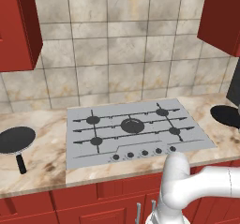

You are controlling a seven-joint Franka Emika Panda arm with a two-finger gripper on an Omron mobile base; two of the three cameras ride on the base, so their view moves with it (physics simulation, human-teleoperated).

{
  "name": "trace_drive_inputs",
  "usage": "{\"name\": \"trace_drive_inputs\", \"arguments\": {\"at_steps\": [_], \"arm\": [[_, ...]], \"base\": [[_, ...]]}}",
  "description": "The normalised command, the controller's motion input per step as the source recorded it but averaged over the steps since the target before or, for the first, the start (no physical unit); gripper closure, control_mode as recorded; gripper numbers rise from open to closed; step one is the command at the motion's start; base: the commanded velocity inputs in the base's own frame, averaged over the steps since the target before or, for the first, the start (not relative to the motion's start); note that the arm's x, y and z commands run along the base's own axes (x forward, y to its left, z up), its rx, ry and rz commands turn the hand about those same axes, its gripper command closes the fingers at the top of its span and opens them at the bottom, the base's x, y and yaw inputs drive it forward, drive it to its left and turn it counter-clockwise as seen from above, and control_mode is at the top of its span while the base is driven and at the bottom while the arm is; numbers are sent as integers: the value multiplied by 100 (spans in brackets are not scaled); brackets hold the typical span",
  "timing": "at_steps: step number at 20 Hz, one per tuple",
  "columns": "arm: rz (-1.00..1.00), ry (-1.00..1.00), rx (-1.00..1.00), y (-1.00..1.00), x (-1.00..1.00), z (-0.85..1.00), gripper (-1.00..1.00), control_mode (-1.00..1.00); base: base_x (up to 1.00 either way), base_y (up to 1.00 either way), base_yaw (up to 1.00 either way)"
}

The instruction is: Place both pans onto different burners. Then place the garlic and the steak on different pans.

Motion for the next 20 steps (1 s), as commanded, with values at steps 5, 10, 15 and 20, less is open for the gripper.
{"name": "trace_drive_inputs", "arguments": {"at_steps": [5, 10, 15, 20], "arm": [[0, 0, 0, 0, 0, -1, 100, -100], [0, 0, 0, 0, 0, 0, 100, -100], [0, -3, 0, 1, -13, 28, 100, -100], [1, -4, 0, 14, -26, 34, 100, -100]], "base": [[0, 0, 0], [0, 0, 0], [0, 0, 0], [0, 0, 0]]}}
